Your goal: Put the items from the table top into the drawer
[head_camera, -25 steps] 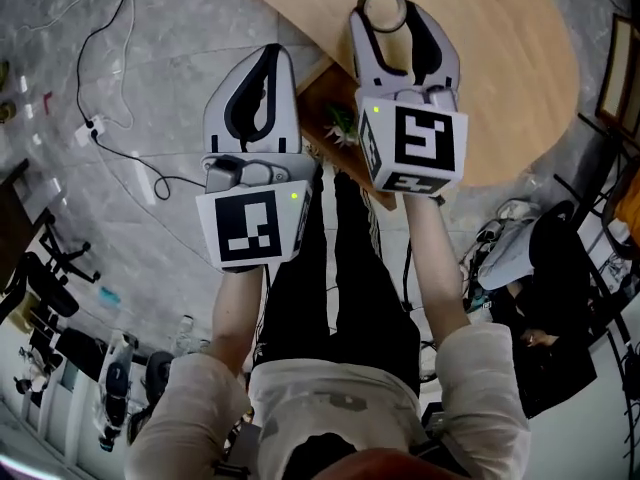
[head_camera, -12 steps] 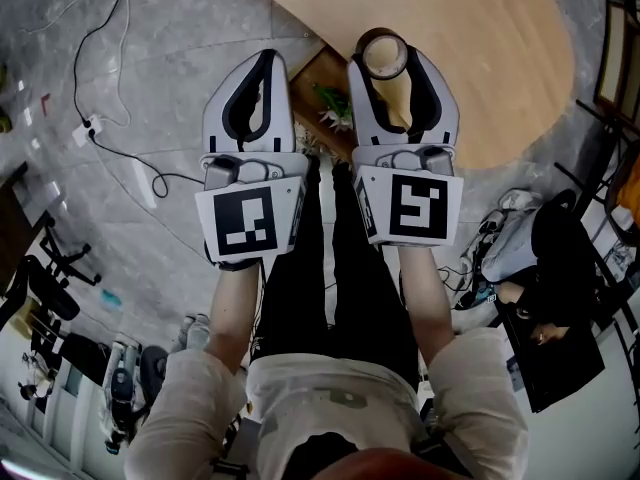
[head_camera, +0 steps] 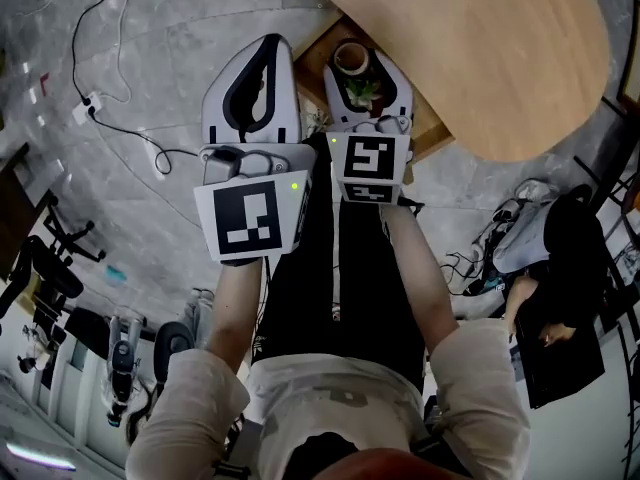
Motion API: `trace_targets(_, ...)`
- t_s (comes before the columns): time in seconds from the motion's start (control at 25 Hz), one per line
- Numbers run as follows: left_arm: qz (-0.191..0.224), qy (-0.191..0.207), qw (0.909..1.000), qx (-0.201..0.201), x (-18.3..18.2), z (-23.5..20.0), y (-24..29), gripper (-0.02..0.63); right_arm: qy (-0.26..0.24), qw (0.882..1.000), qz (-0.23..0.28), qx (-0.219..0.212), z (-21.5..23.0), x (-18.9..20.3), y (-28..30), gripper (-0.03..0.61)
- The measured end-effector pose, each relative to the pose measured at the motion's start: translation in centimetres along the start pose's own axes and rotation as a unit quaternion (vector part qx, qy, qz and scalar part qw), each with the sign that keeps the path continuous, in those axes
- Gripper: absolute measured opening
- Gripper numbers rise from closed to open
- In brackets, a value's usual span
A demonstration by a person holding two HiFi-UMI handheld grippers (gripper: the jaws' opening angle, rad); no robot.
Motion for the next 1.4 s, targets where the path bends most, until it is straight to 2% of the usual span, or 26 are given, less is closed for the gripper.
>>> trace_targets(0.16, -0.024, 0.003, 0.9997, -0.003, 2.6, -0.6, -0.1, 0.008, 0.015, 0.998, -0.059, 0.011, -0.2, 5.1, 3.3, 0.242)
trace_targets(0.32, -0.036, 0.000, 0.9993, -0.003, 4.2, -0.6, -0.1, 0.008, 0.091, 0.991, -0.084, 0.046, 1.4, 7.8, 5.2, 0.242)
trace_targets(0.48, -0.041, -0.002, 0.9991, -0.002, 5.1, -0.4, -0.1, 0.008, 0.134, 0.984, -0.083, 0.082, 3.0, 8.4, 6.5, 0.242)
trace_targets(0.72, -0.037, -0.003, 0.9993, 0.000, 5.0, -0.2, 0.2, 0.008, 0.146, 0.978, -0.091, 0.121, 4.0, 9.0, 8.0, 0.242)
trace_targets(0.88, -0.033, 0.004, 0.9994, 0.002, 4.7, -0.5, 0.5, 0.008, 0.177, 0.969, -0.088, 0.146, 4.5, 9.0, 8.4, 0.243)
trace_targets(1.2, -0.034, 0.004, 0.9994, 0.005, 4.2, -1.1, 0.2, 0.008, 0.184, 0.968, -0.085, 0.149, 4.4, 8.7, 8.1, 0.256)
trace_targets(1.4, -0.024, 0.003, 0.9997, 0.006, 3.3, -0.5, -0.1, 0.008, 0.195, 0.969, -0.100, 0.115, 3.9, 8.8, 7.5, 0.256)
Point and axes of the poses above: the fingertips, and each gripper's own axes: y forward along the fingers, z to its right, x out of its underside, the point moved 8 cm from there along -y, backward along the fingers, and after that the axes turned 2 degrees about y, right-handed, at the moved point
